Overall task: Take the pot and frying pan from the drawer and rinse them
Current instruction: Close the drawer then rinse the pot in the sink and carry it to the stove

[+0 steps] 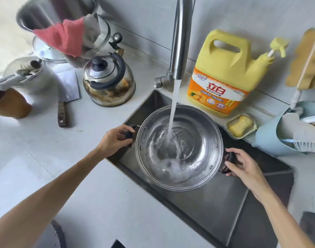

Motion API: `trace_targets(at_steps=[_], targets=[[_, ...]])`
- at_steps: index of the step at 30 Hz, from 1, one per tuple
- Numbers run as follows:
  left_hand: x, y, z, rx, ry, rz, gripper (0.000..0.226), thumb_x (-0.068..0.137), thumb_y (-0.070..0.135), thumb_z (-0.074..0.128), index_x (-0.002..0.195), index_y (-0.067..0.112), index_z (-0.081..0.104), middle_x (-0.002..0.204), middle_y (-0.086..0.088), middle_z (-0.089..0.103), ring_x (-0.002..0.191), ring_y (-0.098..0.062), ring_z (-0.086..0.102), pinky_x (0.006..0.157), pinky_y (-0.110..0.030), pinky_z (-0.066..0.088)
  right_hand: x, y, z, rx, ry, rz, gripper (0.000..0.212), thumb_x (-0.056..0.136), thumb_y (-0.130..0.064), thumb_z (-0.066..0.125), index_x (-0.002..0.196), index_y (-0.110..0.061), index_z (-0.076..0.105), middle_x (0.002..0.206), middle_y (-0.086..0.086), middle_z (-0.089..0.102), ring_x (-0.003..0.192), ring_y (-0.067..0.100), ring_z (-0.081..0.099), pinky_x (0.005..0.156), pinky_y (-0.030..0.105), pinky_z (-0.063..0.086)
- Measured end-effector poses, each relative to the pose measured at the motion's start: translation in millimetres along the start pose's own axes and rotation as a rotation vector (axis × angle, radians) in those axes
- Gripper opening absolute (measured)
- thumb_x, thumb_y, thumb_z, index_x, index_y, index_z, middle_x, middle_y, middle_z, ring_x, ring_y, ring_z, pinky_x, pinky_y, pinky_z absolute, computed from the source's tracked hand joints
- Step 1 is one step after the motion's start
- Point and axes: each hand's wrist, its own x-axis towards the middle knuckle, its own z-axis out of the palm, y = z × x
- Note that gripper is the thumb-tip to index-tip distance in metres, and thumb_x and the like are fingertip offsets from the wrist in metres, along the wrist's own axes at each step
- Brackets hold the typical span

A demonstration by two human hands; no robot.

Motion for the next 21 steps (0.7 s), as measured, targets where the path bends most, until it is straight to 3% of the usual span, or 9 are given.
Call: trace_targets(at_steps=[2, 6, 11, 13, 16, 21], targets=[[-4.6, 5.5, -8.9, -0.008, -0.022, 0.02, 0.034, 0.085, 0.004, 0.078, 0.109, 0.026, 0.07, 0.102, -0.014, 0.066, 0.069, -0.018, 0.063, 0.079, -0.051, 0.061, -0.8, -0.8, -1.1, 0.016, -0.009, 0.002, 0.043, 0.091, 0.004, 0.067, 0.121, -0.027, 0.064, 0.115, 0.0, 0.073, 0.093, 0.022, 0.073, 0.07, 0.033, 0.063], [-12.0, 17.7, -19.3, 0.002, -0.039, 0.075, 0.036, 0.084, 0.008, 0.08, 0.113, 0.027, 0.069, 0.11, -0.009, 0.065, 0.067, -0.007, 0.06, 0.076, -0.044, 0.063, -3.7, -3.3, -3.2, 0.026, -0.013, -0.014, 0.046, 0.088, 0.007, 0.068, 0.119, -0.026, 0.064, 0.118, -0.004, 0.073, 0.094, 0.019, 0.073, 0.067, 0.031, 0.062], [-19.8, 20.8, -18.0, 0.107, -0.02, 0.137, 0.044, 0.083, 0.009, 0.081, 0.109, 0.039, 0.064, 0.111, 0.008, 0.068, 0.081, -0.008, 0.067, 0.075, -0.021, 0.058, -9.7, -6.2, -3.2, 0.043, 0.012, -0.07, 0.048, 0.083, 0.006, 0.071, 0.105, -0.036, 0.067, 0.116, -0.005, 0.072, 0.095, 0.012, 0.071, 0.072, 0.036, 0.063], [-23.1, 20.2, -11.9, 0.156, 0.033, 0.165, 0.044, 0.082, 0.007, 0.082, 0.106, 0.038, 0.061, 0.111, 0.021, 0.068, 0.087, -0.006, 0.067, 0.076, -0.015, 0.056, -11.7, -6.4, -4.0, 0.043, 0.026, -0.088, 0.043, 0.08, 0.0, 0.073, 0.102, -0.037, 0.068, 0.112, -0.005, 0.072, 0.095, 0.013, 0.071, 0.076, 0.035, 0.063], [-28.8, 19.2, -1.9, 0.155, 0.106, 0.206, 0.04, 0.083, 0.004, 0.08, 0.103, 0.032, 0.06, 0.11, 0.038, 0.061, 0.095, -0.002, 0.064, 0.076, -0.011, 0.055, -15.0, -2.9, -5.3, -0.029, 0.043, -0.113, 0.047, 0.082, 0.007, 0.073, 0.104, -0.033, 0.066, 0.11, -0.002, 0.071, 0.096, 0.021, 0.073, 0.086, 0.039, 0.061], [-32.1, 10.1, -0.6, 0.069, 0.203, 0.25, 0.038, 0.083, -0.001, 0.078, 0.101, 0.029, 0.063, 0.111, 0.01, 0.07, 0.097, -0.016, 0.069, 0.079, -0.03, 0.063, -17.7, -5.6, 0.6, -0.113, 0.092, -0.154, 0.053, 0.083, 0.014, 0.071, 0.098, -0.037, 0.066, 0.105, -0.012, 0.073, 0.097, 0.009, 0.072, 0.091, 0.019, 0.052]])
